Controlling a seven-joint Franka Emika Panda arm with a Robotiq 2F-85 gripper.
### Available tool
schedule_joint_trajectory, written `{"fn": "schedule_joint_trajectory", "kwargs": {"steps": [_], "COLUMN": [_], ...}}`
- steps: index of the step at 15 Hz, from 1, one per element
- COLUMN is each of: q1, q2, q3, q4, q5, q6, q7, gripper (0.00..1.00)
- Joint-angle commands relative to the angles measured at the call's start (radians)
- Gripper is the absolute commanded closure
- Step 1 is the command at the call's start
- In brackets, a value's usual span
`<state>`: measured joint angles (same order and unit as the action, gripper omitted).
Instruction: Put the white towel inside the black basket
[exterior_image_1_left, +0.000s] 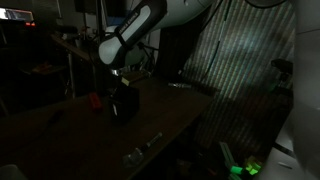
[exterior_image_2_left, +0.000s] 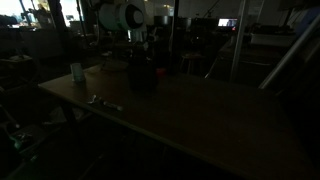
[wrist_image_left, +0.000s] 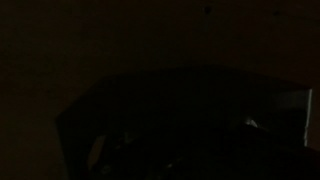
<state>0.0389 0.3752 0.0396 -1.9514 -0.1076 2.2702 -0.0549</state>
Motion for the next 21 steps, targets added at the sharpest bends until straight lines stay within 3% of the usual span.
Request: {"fn": "schedule_joint_trajectory", "kwargs": {"steps": [1,5,9,10,11,21], "q1": [-0.011,-0.032,-0.037,-0.038,-0.037,-0.034], "q2": [0.044,0.028,-0.042,-0.060,-0.081,-0.324], "q3": [0.017,0.021,0.002,-0.001,-0.003,-0.008], "q4": [0.033,0.032,0.006,0.000,-0.004,-0.116], "q5": [0.053,0.123,0.102,0.097,0.093,0.111], "q6": [-0.030,-0.053,-0.038,-0.034,-0.030,0.014], "q7": [-0.041,-0.096,-0.087,-0.083,-0.080,-0.078], "gripper": [0.98,0.98,0.98,0.91,0.71,0.01]}}
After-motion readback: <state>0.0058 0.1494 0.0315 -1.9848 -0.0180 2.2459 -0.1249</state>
